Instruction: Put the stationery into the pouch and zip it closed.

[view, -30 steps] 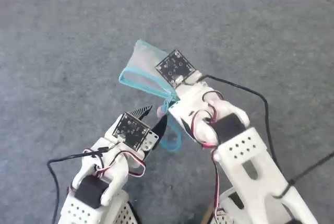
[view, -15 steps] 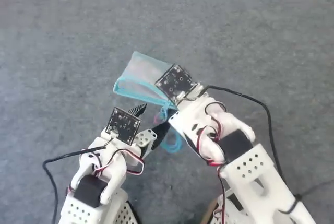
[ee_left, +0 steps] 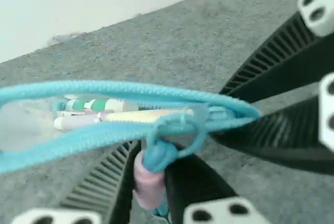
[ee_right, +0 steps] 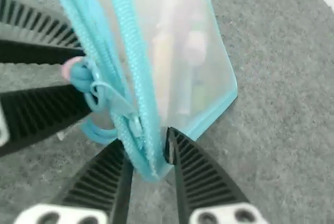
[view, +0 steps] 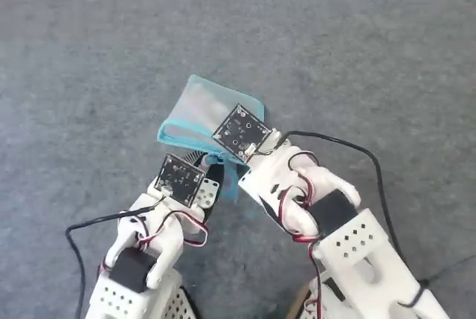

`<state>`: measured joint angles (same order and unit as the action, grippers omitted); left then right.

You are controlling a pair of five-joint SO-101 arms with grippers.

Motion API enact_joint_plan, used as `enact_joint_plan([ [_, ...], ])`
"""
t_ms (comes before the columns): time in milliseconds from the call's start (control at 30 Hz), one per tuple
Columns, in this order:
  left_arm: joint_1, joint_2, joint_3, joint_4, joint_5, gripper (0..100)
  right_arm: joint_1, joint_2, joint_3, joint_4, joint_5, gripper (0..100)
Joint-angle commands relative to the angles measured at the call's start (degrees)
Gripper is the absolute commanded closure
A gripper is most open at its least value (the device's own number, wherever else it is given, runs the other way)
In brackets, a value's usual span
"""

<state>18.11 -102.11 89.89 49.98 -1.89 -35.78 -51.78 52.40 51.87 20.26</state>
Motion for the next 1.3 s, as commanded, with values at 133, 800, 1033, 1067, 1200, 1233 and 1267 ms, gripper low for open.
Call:
enact_joint_plan([
  [133, -5.7, -0.7, -1.1, -2.0, -2.3, 99, 9.5, -0.7, 3.8, -6.4, 2.6, 99.2],
  [800, -19.8, -0.7, 0.2, -7.6, -2.2, 99, 18.2, -0.7, 8.2, -12.3, 4.1, 99.2],
  [1033, -20.2, -0.7, 3.7, -11.8, -2.2, 99, 27.0, 2.2, 7.8, -12.5, 4.1, 99.2],
  [1067, -20.2, -0.7, 3.7, -11.7, -2.2, 99, 27.6, 3.9, 7.7, -13.5, 4.1, 99.2],
  [1200, -20.2, -0.7, 3.8, -11.7, -2.2, 99, 31.0, 12.7, 5.8, -18.4, 4.1, 99.2],
  [1233, -20.2, -0.7, 3.8, -11.7, -2.2, 99, 32.4, 15.2, 4.4, -18.6, 4.0, 99.2],
  [1267, -20.2, -0.7, 3.8, -11.7, -2.2, 99, 33.8, 17.8, 2.7, -18.6, 3.8, 99.2],
])
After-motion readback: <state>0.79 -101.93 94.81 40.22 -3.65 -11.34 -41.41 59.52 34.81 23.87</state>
